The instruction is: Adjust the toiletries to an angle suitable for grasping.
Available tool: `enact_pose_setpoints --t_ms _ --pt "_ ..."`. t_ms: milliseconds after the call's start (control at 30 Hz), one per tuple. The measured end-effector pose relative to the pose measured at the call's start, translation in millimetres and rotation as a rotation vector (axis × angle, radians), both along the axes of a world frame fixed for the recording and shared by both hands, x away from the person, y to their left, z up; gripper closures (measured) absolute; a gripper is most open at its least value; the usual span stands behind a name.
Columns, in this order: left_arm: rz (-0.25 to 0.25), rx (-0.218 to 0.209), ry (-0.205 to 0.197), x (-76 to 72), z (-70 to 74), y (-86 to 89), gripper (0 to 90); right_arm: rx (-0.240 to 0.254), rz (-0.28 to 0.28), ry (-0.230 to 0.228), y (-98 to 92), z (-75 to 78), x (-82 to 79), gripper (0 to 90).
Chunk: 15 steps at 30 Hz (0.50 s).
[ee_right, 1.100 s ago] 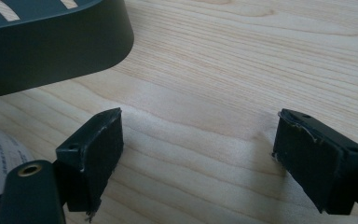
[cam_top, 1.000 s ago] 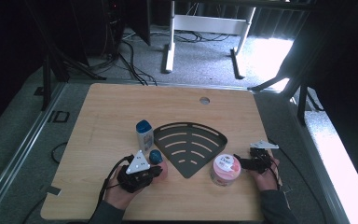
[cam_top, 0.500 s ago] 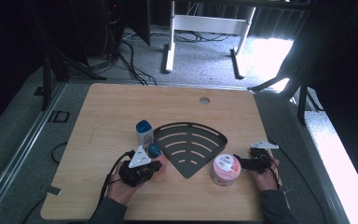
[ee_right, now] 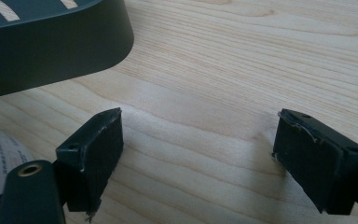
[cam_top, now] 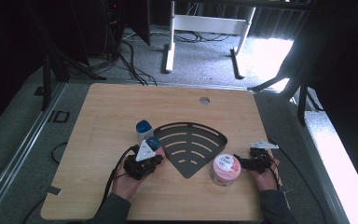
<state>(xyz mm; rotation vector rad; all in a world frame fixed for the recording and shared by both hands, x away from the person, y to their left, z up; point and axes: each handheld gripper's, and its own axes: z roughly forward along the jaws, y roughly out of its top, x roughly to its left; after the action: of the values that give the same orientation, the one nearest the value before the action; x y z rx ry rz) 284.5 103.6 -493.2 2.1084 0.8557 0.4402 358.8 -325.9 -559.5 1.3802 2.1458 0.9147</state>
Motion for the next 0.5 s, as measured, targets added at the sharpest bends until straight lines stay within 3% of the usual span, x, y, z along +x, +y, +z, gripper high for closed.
enact_pose_setpoints --t_ms 367,500 --pt "0.036 0.002 0.001 5.6 0.2 1.7 86.7 0.000 0.000 0.000 0.0 0.0 0.0 15.4" --pt "0.011 0.002 -0.022 0.4 1.0 -0.6 84.4 -0.001 -0.001 -0.001 0.1 0.0 -0.5 16.0"
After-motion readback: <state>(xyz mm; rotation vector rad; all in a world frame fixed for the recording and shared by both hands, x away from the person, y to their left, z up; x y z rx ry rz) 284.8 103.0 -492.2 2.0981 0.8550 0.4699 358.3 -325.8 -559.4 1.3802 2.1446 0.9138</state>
